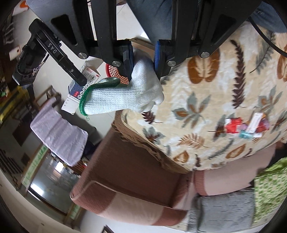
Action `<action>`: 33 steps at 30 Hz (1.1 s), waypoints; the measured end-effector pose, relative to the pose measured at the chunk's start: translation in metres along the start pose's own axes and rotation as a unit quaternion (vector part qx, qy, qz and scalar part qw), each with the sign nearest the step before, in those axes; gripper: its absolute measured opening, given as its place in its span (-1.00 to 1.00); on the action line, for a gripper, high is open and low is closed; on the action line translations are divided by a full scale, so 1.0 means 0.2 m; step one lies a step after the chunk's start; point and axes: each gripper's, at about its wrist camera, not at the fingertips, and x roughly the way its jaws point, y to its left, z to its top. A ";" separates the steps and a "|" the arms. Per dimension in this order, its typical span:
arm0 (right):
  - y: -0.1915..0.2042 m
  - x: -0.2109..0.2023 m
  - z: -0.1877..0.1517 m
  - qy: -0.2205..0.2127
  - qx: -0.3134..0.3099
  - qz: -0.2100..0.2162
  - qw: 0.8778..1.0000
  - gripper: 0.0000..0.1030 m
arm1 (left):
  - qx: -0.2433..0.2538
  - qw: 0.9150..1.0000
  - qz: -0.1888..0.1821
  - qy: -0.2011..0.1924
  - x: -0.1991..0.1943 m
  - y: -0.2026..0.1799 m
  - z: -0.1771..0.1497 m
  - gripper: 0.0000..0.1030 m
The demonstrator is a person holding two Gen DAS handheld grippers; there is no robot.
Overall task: Collect trash
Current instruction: 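Carry the glove and box to the red wastebasket and release both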
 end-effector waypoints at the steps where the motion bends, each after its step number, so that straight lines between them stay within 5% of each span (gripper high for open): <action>1: -0.03 0.00 0.00 0.000 0.004 -0.005 1.000 -0.17 | 0.005 1.000 -0.002 0.004 0.03 -0.02 0.01 -0.67; 19: -0.48 0.19 -0.06 0.041 0.081 -0.081 0.993 -0.16 | 0.018 0.992 -0.035 0.121 0.72 -0.21 0.03 -0.67; 33: -0.66 0.28 -0.10 0.062 0.100 -0.135 0.984 -0.12 | 0.030 0.983 -0.042 0.174 1.13 -0.31 -0.02 -0.67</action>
